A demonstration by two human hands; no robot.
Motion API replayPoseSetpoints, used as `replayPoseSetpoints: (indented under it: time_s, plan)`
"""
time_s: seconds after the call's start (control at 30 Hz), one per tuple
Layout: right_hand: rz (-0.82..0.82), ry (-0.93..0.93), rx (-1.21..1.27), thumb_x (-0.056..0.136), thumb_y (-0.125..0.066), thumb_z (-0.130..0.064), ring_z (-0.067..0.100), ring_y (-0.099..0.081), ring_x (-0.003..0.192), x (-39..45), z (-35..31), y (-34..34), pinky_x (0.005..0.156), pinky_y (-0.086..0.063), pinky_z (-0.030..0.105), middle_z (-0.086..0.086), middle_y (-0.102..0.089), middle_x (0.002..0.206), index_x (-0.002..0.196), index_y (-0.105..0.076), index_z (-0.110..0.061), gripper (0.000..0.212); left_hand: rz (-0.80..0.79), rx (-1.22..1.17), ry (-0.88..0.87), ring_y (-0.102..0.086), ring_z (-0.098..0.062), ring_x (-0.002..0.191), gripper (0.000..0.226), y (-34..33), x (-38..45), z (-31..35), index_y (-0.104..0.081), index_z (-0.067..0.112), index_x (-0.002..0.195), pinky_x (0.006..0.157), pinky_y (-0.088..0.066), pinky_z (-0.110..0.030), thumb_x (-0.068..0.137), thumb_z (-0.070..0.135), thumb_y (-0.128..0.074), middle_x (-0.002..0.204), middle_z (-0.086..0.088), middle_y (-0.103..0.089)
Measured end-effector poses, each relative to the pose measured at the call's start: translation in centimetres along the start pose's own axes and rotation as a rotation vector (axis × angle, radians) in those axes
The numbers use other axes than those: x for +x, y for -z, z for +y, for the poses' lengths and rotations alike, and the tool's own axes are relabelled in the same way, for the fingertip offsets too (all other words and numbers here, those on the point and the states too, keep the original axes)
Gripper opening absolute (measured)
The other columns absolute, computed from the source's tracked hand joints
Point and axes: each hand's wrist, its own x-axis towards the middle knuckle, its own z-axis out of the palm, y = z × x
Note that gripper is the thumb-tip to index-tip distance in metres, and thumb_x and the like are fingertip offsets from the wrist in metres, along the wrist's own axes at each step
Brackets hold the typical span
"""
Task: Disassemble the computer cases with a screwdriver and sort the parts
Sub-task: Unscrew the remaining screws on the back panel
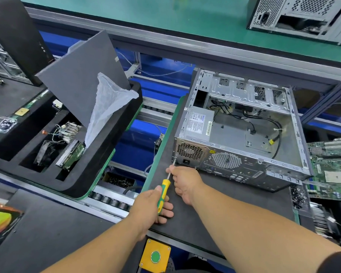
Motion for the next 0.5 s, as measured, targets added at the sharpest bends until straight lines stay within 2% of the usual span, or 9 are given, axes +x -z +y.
replayPoseSetpoints:
  time_s: [0.1, 0.17, 0.23, 0.3, 0.37, 0.4, 0.5]
  plan:
    - [0.071, 0.017, -0.004, 0.094, -0.072, -0.028, 0.011, -0.036, 0.051, 0.3, 0.1, -0.5, 0.043, -0.027, 0.024, -0.004, -0.051, 0.064, 0.095, -0.075, -0.011, 0.017, -0.045, -0.009, 0.0, -0.074, -0.028, 0.071, 0.052, 0.3, 0.1, 0.1, -0.068, 0.004, 0.112, 0.05, -0.054, -0.029, 0.108, 0.05, -0.043, 0.09, -0.021, -0.077]
    - [0.087, 0.012, 0.011, 0.091, -0.077, -0.029, 0.013, -0.038, 0.054, 0.4, 0.1, -0.5, 0.046, -0.029, 0.026, -0.002, -0.053, 0.068, 0.098, -0.073, -0.01, 0.02, -0.073, 0.001, -0.029, -0.074, -0.029, 0.072, 0.045, 0.5, -0.1, 0.2, -0.064, 0.007, 0.113, 0.051, -0.055, -0.031, 0.104, 0.049, -0.055, 0.091, -0.023, -0.077]
    - [0.116, 0.025, -0.007, 0.088, -0.079, -0.032, 0.016, -0.043, 0.06, 0.3, 0.1, -0.7, 0.052, -0.035, 0.028, 0.0, -0.055, 0.07, 0.094, -0.071, -0.012, 0.022, -0.071, 0.042, -0.071, -0.075, -0.03, 0.072, 0.042, 0.5, -0.3, 0.2, -0.055, 0.006, 0.112, 0.052, -0.055, -0.031, 0.095, 0.04, -0.073, 0.088, -0.021, -0.076]
    - [0.161, 0.046, -0.033, 0.085, -0.082, -0.035, 0.019, -0.047, 0.065, 0.3, 0.2, -0.8, 0.057, -0.039, 0.03, 0.002, -0.058, 0.072, 0.092, -0.071, -0.011, 0.027, -0.044, 0.079, -0.089, -0.075, -0.03, 0.071, 0.042, 0.3, -0.4, 0.1, -0.049, 0.005, 0.108, 0.053, -0.055, -0.031, 0.091, 0.029, -0.079, 0.085, -0.019, -0.077]
    - [0.139, 0.027, -0.017, 0.087, -0.08, -0.037, 0.017, -0.043, 0.055, 0.2, 0.1, -0.7, 0.05, -0.036, 0.027, 0.001, -0.054, 0.065, 0.09, -0.07, -0.012, 0.028, -0.012, 0.082, -0.081, -0.076, -0.03, 0.072, 0.036, 0.1, -0.5, 0.1, -0.05, 0.005, 0.106, 0.054, -0.055, -0.033, 0.097, 0.031, -0.073, 0.085, -0.019, -0.077]
    - [0.095, 0.002, 0.02, 0.09, -0.077, -0.037, 0.015, -0.036, 0.047, 0.2, 0.1, -0.5, 0.043, -0.03, 0.024, 0.0, -0.048, 0.058, 0.088, -0.069, -0.012, 0.026, -0.001, 0.074, -0.076, -0.076, -0.031, 0.072, 0.035, 0.1, -0.5, 0.1, -0.051, 0.004, 0.105, 0.054, -0.055, -0.033, 0.101, 0.034, -0.067, 0.084, -0.019, -0.077]
    - [-0.039, -0.023, 0.054, 0.1, -0.063, -0.03, 0.01, -0.02, 0.04, 0.3, -0.1, 0.3, 0.039, -0.015, 0.02, -0.003, -0.035, 0.051, 0.092, -0.071, -0.011, 0.022, -0.005, 0.046, -0.059, -0.074, -0.029, 0.07, 0.044, 0.0, -0.5, 0.4, -0.059, 0.0, 0.106, 0.05, -0.054, -0.031, 0.108, 0.042, -0.049, 0.083, -0.02, -0.076]
